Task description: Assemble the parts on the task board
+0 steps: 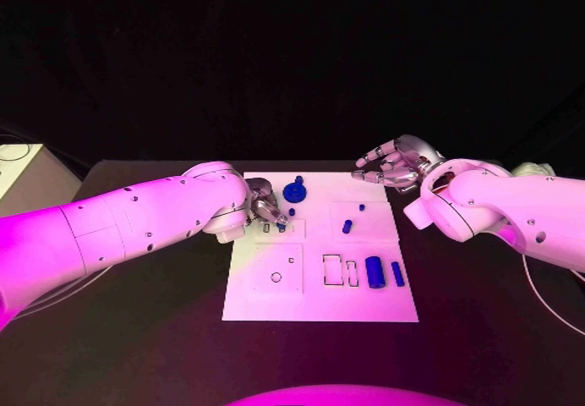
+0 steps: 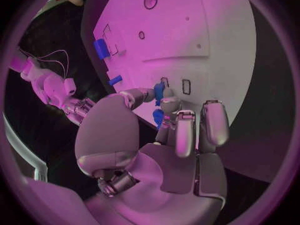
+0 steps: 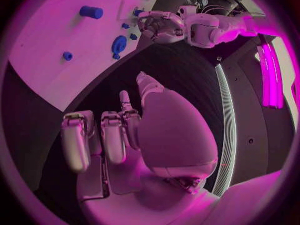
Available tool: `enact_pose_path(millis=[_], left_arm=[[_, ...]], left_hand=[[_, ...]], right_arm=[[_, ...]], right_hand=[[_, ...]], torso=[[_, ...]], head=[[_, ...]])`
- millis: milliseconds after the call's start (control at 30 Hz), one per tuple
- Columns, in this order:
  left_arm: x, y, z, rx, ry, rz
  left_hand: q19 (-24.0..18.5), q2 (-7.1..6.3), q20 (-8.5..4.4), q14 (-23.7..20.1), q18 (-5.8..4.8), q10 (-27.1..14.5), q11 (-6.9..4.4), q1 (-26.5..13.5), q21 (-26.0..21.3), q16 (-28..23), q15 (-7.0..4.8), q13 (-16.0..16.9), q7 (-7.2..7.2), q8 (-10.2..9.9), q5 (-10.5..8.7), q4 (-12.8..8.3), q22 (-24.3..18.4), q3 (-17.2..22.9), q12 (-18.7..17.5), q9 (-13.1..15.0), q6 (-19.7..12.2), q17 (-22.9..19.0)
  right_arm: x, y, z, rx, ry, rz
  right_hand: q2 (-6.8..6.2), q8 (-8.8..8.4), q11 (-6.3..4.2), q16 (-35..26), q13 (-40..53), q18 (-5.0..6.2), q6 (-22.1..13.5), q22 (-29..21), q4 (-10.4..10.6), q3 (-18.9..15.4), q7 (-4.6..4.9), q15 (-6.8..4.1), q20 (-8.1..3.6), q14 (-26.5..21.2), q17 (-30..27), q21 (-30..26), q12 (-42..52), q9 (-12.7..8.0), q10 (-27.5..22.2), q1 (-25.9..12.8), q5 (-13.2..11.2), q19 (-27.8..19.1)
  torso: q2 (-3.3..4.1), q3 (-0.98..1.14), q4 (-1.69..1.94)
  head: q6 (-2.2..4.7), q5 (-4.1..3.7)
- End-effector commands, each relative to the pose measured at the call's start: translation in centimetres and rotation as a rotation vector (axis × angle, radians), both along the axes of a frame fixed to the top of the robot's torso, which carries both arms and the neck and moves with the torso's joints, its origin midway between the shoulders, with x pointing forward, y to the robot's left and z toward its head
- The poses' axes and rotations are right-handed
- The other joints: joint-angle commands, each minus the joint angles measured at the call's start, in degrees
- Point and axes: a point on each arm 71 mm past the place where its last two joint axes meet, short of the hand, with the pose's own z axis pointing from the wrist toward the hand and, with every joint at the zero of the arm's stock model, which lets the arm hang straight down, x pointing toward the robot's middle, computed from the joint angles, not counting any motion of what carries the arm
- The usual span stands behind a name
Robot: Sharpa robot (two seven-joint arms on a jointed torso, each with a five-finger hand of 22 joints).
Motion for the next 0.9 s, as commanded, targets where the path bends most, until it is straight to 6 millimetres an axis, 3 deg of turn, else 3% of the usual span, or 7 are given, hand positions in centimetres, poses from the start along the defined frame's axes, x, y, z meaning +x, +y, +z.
enact_pose_path(millis=[33, 900], left_arm=[[-0.12, -0.20, -0.09, 0.011, -0.009, -0.008], [-0.38, 0.28, -0.57, 0.050, 0.022, -0.032]], left_hand=[[0.3, 0.35, -0.11, 5.3, -0.90, 0.5, 0.03, 0.5, 0.2, 0.2, -0.39, 0.1, -0.78, -0.1, 0.23, -11.8, 0.0, 11.4, 0.2, 1.1, 1.2, 12.6], [0.4, 0.25, -0.22, 5.4, -0.91, 0.7, -0.08, 0.4, 0.2, 0.2, -0.51, 0.2, -0.89, -0.2, 1.03, -12.0, 0.1, 11.5, 0.2, 1.1, 1.5, 12.6]], right_arm=[[-0.03, 0.08, -0.02, -0.007, -0.002, 0.015], [-0.01, -0.01, -0.04, -0.008, 0.000, 0.014]], right_hand=[[0.14, -0.01, 0.29, -0.3, 9.0, 0.23, 0.4, 13.5, 0.3, 0.1, 0.10, 0.33, 0.28, 5.3, 12.3, -0.2, -0.3, -0.1, -0.1, -0.3, 0.3, 4.9], [0.14, -0.01, 0.29, -0.3, 9.0, 0.23, 0.4, 13.5, 0.3, 0.1, 0.10, 0.33, 0.28, 5.3, 12.3, -0.2, -0.3, -0.1, -0.1, -0.3, 0.3, 4.9]], torso=[[0.05, -0.01, -0.09], [0.02, -0.08, 0.00]], head=[[-0.06, -0.01], [-0.55, 0.01]])
